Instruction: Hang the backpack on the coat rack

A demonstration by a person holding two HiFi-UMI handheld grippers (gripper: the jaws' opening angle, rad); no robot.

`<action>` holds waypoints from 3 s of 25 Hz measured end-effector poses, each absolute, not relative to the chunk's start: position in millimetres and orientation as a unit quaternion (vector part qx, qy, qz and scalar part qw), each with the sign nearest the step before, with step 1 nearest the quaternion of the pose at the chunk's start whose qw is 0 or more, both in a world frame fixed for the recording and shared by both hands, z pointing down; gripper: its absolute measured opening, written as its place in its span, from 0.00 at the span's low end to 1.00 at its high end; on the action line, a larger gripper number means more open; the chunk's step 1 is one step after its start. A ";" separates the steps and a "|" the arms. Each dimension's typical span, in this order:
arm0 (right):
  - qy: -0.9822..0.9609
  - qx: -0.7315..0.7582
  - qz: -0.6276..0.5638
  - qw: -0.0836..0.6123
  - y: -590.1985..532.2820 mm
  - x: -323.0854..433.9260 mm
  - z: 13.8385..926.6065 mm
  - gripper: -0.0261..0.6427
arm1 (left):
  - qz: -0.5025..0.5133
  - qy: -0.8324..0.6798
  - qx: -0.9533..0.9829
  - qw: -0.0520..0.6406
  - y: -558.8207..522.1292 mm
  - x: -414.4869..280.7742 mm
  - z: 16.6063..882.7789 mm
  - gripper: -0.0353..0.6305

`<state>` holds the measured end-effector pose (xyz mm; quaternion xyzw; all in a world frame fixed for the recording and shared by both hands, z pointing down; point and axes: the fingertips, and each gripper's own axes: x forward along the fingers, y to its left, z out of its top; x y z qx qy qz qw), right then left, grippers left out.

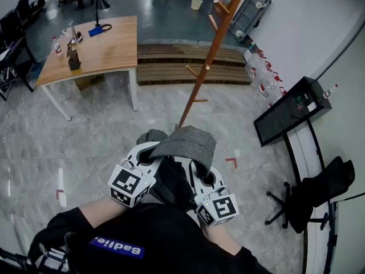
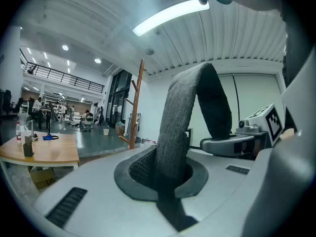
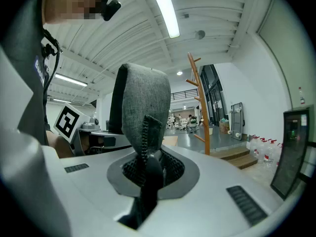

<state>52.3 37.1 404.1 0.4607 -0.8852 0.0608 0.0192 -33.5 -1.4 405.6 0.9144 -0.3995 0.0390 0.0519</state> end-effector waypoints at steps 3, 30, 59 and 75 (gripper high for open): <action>-0.885 0.462 0.061 0.019 35.2 52.8 403.4 0.07 | 0.040 -0.399 0.914 0.052 -2.9 -33.9 404.8 0.10; -0.858 0.510 0.065 0.016 19.2 37.1 402.1 0.07 | 0.037 -0.363 0.930 0.051 -20.2 -52.2 404.5 0.10; -0.870 0.491 0.033 -0.008 -147.4 100.5 367.8 0.06 | 0.026 -0.408 0.912 0.024 -186.1 -4.2 369.3 0.10; -0.876 0.478 0.062 0.013 -286.8 148.0 380.6 0.06 | 0.061 -0.449 0.890 0.048 -324.5 29.0 384.1 0.10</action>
